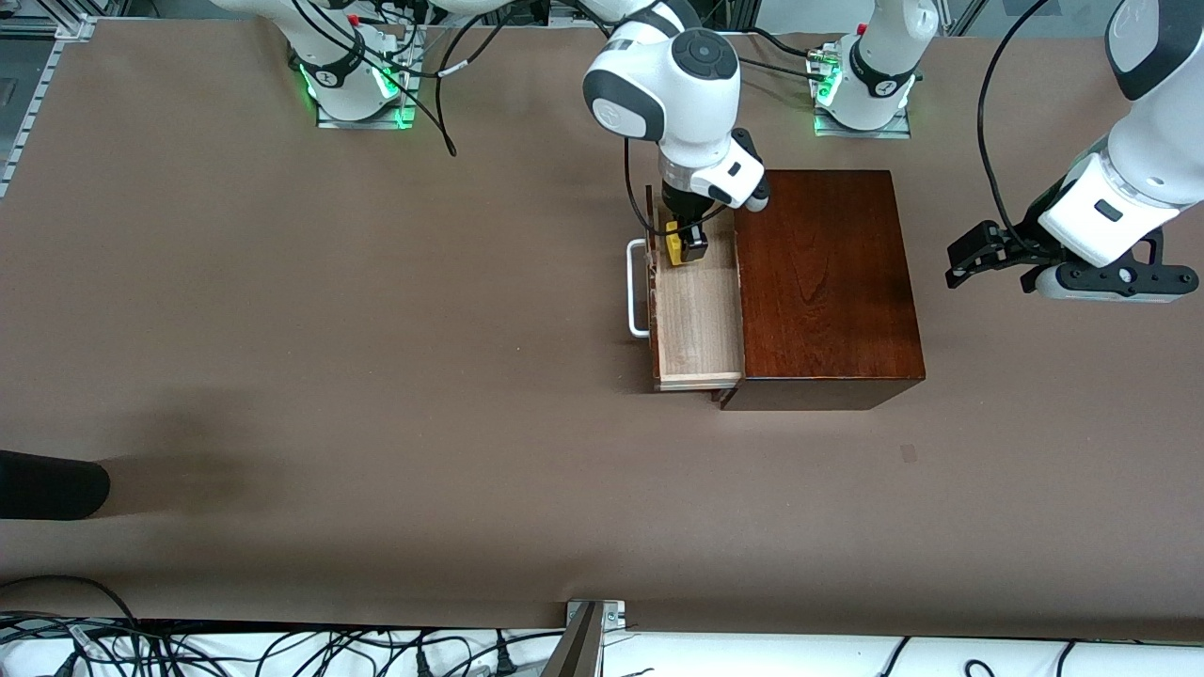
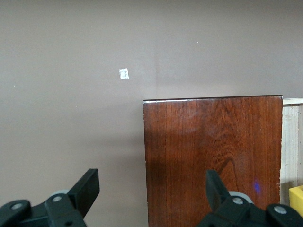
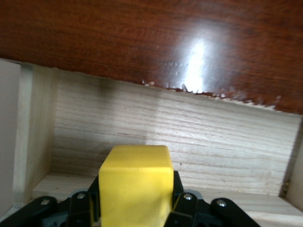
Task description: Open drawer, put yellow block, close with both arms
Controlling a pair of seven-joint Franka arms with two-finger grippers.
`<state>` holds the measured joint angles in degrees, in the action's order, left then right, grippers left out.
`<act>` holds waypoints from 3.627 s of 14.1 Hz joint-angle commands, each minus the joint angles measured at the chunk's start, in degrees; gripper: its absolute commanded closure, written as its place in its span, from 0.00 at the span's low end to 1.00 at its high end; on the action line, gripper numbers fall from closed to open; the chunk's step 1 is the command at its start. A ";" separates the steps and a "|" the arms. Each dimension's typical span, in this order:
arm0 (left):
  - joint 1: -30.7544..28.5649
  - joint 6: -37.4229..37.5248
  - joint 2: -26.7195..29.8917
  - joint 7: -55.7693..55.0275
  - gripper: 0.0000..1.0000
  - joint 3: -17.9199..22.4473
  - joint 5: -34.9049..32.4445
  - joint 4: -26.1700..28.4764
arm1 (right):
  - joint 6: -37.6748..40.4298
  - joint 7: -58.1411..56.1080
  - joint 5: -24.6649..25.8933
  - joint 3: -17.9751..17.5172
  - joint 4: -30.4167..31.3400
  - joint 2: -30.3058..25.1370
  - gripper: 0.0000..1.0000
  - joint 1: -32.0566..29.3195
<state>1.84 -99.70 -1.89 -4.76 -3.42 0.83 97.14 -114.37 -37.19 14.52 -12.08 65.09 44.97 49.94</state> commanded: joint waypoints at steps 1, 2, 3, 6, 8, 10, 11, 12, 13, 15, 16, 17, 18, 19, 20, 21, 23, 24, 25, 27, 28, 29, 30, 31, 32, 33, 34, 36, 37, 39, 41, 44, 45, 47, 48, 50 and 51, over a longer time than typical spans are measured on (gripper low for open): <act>-0.35 0.20 0.66 0.98 0.00 -0.45 -1.19 -0.29 | 1.34 -0.78 0.68 0.22 -2.34 1.69 1.00 0.60; -0.35 0.03 0.58 1.07 0.00 -0.45 -1.19 -0.29 | 1.25 -0.69 0.59 0.22 -2.34 2.04 1.00 0.51; -0.35 0.03 0.58 0.98 0.00 -0.45 -1.19 -0.29 | 0.99 -0.43 0.51 0.30 -2.34 2.74 1.00 0.33; -0.26 0.03 0.57 0.89 0.00 -0.45 -1.19 -0.20 | 0.72 0.27 0.50 0.30 -2.25 3.72 1.00 0.16; -0.35 -0.23 0.31 1.07 0.00 -0.45 -1.27 -0.37 | 1.16 0.19 0.59 0.30 -2.25 3.72 1.00 -0.11; -0.26 -0.15 0.31 1.07 0.00 -0.45 -1.54 -0.37 | 0.55 0.27 0.59 0.30 -2.16 3.98 0.85 -0.20; -0.26 -0.15 0.31 1.07 0.00 -0.45 -1.54 -0.29 | 0.55 0.28 0.51 0.39 -2.25 4.16 0.41 -0.28; -0.26 -0.15 0.31 1.07 0.00 -0.45 -1.54 -0.38 | 0.55 0.62 0.50 0.39 -2.25 4.07 0.00 -0.46; -0.35 -0.15 0.31 0.98 0.00 -0.45 -1.45 -0.29 | 0.90 1.15 0.42 0.31 -2.34 3.81 0.00 -0.72; -0.26 0.03 0.31 0.98 0.00 -0.45 -1.54 -0.37 | 1.16 1.51 0.33 0.04 -2.60 3.28 0.00 -0.72; -0.26 0.29 0.49 1.07 0.00 -0.53 -1.54 -0.29 | 1.25 2.12 -0.11 0.04 -2.60 2.06 0.00 -0.72; -0.17 1.16 0.57 0.98 0.00 -0.71 -1.54 -0.38 | 1.43 2.56 -1.42 0.22 -2.60 0.39 0.00 -0.72; -0.17 1.43 0.58 1.07 0.00 -0.71 -1.54 -0.46 | 2.30 3.43 -2.12 0.57 -2.60 -1.88 0.00 -0.72; -0.17 2.31 0.66 1.07 0.00 -0.71 -1.54 -0.73 | 3.79 5.79 -2.31 0.83 -2.60 -4.08 0.00 -0.72; -0.08 3.71 0.66 1.42 0.00 -0.71 -1.54 -1.51 | 4.93 7.81 -2.31 0.92 -2.60 -6.11 0.00 -1.24; 0.35 5.46 0.49 3.16 0.00 -0.71 -1.54 -3.09 | 6.42 8.88 -2.31 0.83 -2.60 -7.87 0.00 -2.64; 0.62 9.15 0.23 6.42 0.00 -1.93 -1.54 -4.85 | 8.28 9.33 -2.48 0.83 -2.60 -11.56 0.00 -6.15; 0.53 9.69 0.22 7.39 0.00 -2.38 -1.36 -4.95 | 8.98 9.24 -3.18 0.75 -2.60 -13.14 0.00 -8.96; 0.53 9.87 0.22 8.53 0.00 -2.47 -0.75 -4.95 | 9.86 9.15 -5.54 0.74 -2.60 -14.90 0.00 -12.38; 0.79 10.22 -0.04 13.52 0.00 -2.99 -0.40 -5.03 | 9.86 7.75 -10.02 0.75 -2.60 -17.19 0.00 -19.59; 0.88 10.83 -0.74 19.20 0.00 -3.60 0.82 -5.12 | 10.30 7.57 -10.82 0.83 -2.52 -18.24 0.00 -22.05; 0.88 11.71 -1.27 26.83 0.00 -4.57 3.18 -5.12 | 11.44 7.57 -10.92 0.75 -2.52 -19.30 0.00 -24.86; 1.06 11.89 -2.31 33.35 0.00 -5.97 3.90 -5.04 | 12.93 7.57 -10.92 0.66 -2.43 -20.53 0.00 -26.72; 1.32 11.89 -4.24 38.20 0.00 -7.29 4.17 -5.12 | 13.46 8.01 -11.01 0.83 -1.56 -22.54 0.00 -29.26; 1.58 12.16 -6.17 41.73 0.00 -9.13 5.83 -5.21 | 13.99 8.45 -11.01 0.92 2.02 -25.52 0.00 -31.55; 1.67 13.55 -7.58 42.11 0.00 -10.97 10.28 -5.30 | 13.91 8.97 -11.88 1.01 6.49 -29.20 0.00 -34.18; 2.02 15.13 -8.99 42.11 0.00 -12.82 15.29 -5.39 | 14.00 9.06 -14.76 1.10 10.37 -32.46 0.00 -37.43; 4.65 15.06 -14.77 41.94 0.00 -16.43 21.56 -10.88 | 13.47 9.42 -19.08 2.58 18.80 -39.14 0.00 -41.84; 7.79 15.06 -19.85 41.85 0.00 -16.88 21.49 -15.62 | 13.30 9.50 -19.44 3.63 22.50 -42.31 0.00 -42.64; 14.03 13.40 -26.38 41.67 0.00 -16.62 20.36 -21.63 | 13.56 9.59 -19.53 7.05 27.70 -47.06 0.00 -42.73; 19.14 5.52 -30.87 43.95 0.00 -16.97 14.66 -23.40 | 14.08 11.68 -19.45 9.96 30.35 -48.92 0.00 -42.82; 27.05 -3.03 -34.83 49.48 0.00 -16.79 2.46 -22.79 | 13.91 15.11 -19.27 12.95 32.89 -48.93 0.00 -42.82; 28.90 -3.31 -35.89 49.67 0.00 -16.79 -1.76 -22.79 | 13.74 18.26 -19.01 13.22 33.95 -49.02 0.00 -42.82; 30.85 -3.40 -38.00 49.67 0.00 -16.88 -8.19 -22.61 | 13.65 22.15 -18.39 13.66 34.84 -49.02 0.00 -42.82; 31.72 -3.40 -38.62 49.59 0.00 -16.71 -8.91 -22.18 | 13.56 22.33 -18.22 14.45 35.19 -48.93 0.00 -42.82; 31.47 -3.22 -38.62 49.58 0.00 -16.27 -9.01 -20.42 | 13.65 22.86 -18.04 15.42 35.19 -48.49 0.00 -42.91; 31.21 -2.96 -38.62 48.89 0.00 -16.18 -9.70 -19.81 | 13.65 24.34 -17.95 15.77 35.10 -48.23 0.00 -42.82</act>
<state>33.52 -103.48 -40.54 42.68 -20.09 -7.08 76.98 -100.16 -15.24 -3.74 3.18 99.30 -2.68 7.24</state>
